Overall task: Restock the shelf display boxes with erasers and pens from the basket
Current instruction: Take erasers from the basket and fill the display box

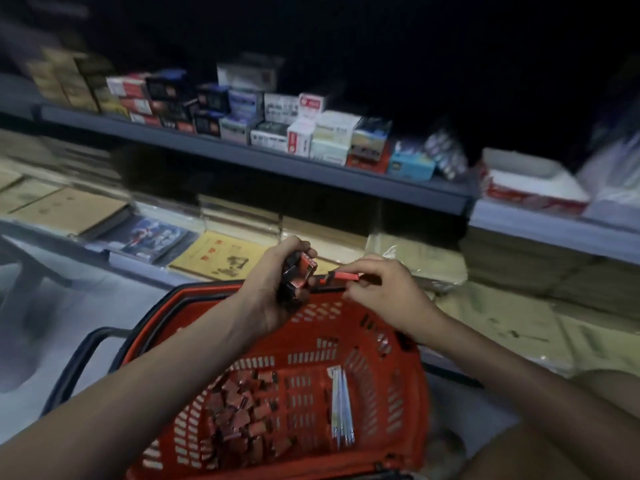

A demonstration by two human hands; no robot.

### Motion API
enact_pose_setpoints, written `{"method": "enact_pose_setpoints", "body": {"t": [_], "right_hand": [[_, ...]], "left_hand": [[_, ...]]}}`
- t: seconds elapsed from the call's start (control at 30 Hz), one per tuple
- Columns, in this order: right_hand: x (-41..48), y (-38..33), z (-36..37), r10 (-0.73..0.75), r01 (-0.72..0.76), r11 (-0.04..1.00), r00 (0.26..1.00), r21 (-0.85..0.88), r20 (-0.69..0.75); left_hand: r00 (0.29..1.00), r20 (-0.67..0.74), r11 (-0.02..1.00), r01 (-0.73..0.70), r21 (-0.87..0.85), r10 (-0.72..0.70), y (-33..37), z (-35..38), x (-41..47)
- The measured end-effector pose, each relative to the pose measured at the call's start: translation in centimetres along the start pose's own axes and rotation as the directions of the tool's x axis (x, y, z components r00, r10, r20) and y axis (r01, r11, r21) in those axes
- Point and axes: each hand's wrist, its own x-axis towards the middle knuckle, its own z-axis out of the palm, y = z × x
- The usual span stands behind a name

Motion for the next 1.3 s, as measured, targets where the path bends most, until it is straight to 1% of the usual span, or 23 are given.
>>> {"method": "enact_pose_setpoints", "body": {"t": [0.13, 0.23, 0.37, 0.43, 0.53, 0.6, 0.67, 0.77, 0.83, 0.9, 1.03, 1.13, 1.23, 1.3], "right_hand": [[-2.3, -3.5, -5.3, 0.01, 0.021, 0.986, 0.983, 0.164, -0.186], [-3.9, -5.0, -10.2, 0.04, 0.024, 0.984, 0.939, 0.179, -0.342], [-4.2, -4.9, -16.9, -0.013, 0.028, 0.999, 0.842, 0.02, -0.54], [-3.4, -4.0, -20.0, -0.045, -0.008, 0.996, 0.795, -0.084, -0.605], [-1.6, -1.7, -23.4, -0.088, -0.062, 0.978, 0.744, -0.2, -0.662], [0.3, 0.1, -25.1, -0.139, -0.095, 0.946, 0.747, -0.311, -0.651], [2.5, 1.6, -26.3, -0.152, -0.159, 0.891, 0.777, -0.425, -0.61], [6.0, 3.5, -26.9, -0.121, -0.241, 0.79, 0.841, -0.564, -0.527], [7.9, 3.9, -26.8, -0.083, -0.268, 0.736, 0.876, -0.621, -0.476], [9.3, 4.4, -26.7, -0.055, -0.276, 0.707, 0.896, -0.651, -0.44], [11.0, 5.1, -26.5, 0.049, -0.312, 0.735, 0.91, -0.601, -0.412], [11.6, 5.6, -26.3, 0.113, -0.338, 0.755, 0.911, -0.563, -0.396], [11.6, 6.0, -26.1, 0.108, -0.314, 0.784, 0.919, -0.536, -0.38], [11.4, 6.2, -25.9, 0.097, -0.298, 0.768, 0.929, -0.567, -0.357]], "left_hand": [[0.993, 0.115, 1.0, -0.013, 0.024, 0.01, 1.6, 5.8, -1.6], [0.982, 0.186, 0.994, -0.036, 0.107, 0.015, 2.6, 9.7, -2.3], [0.962, 0.261, 0.975, -0.135, 0.176, 0.086, 2.8, 14.1, -1.4], [0.951, 0.288, 0.971, -0.167, 0.169, 0.113, 2.5, 16.3, -0.4], [0.94, 0.314, 0.968, -0.191, 0.163, 0.132, 1.9, 19.4, 1.8], [0.937, 0.317, 0.96, -0.214, 0.18, 0.15, 1.6, 21.3, 3.5], [0.937, 0.302, 0.944, -0.246, 0.22, 0.174, 1.5, 23.0, 5.0], [0.944, 0.271, 0.922, -0.266, 0.281, 0.19, 1.5, 24.8, 6.8], [0.949, 0.247, 0.912, -0.27, 0.31, 0.197, 1.6, 25.4, 7.7], [0.95, 0.237, 0.894, -0.278, 0.35, 0.203, 1.5, 25.9, 8.4], [0.946, 0.276, 0.828, -0.291, 0.48, 0.172, 1.2, 26.3, 8.8], [0.933, 0.326, 0.793, -0.312, 0.524, 0.152, 0.8, 26.0, 9.0], [0.933, 0.324, 0.778, -0.32, 0.541, 0.159, 0.9, 26.0, 9.1], [0.934, 0.322, 0.775, -0.314, 0.548, 0.151, 1.0, 25.9, 9.0]]}}
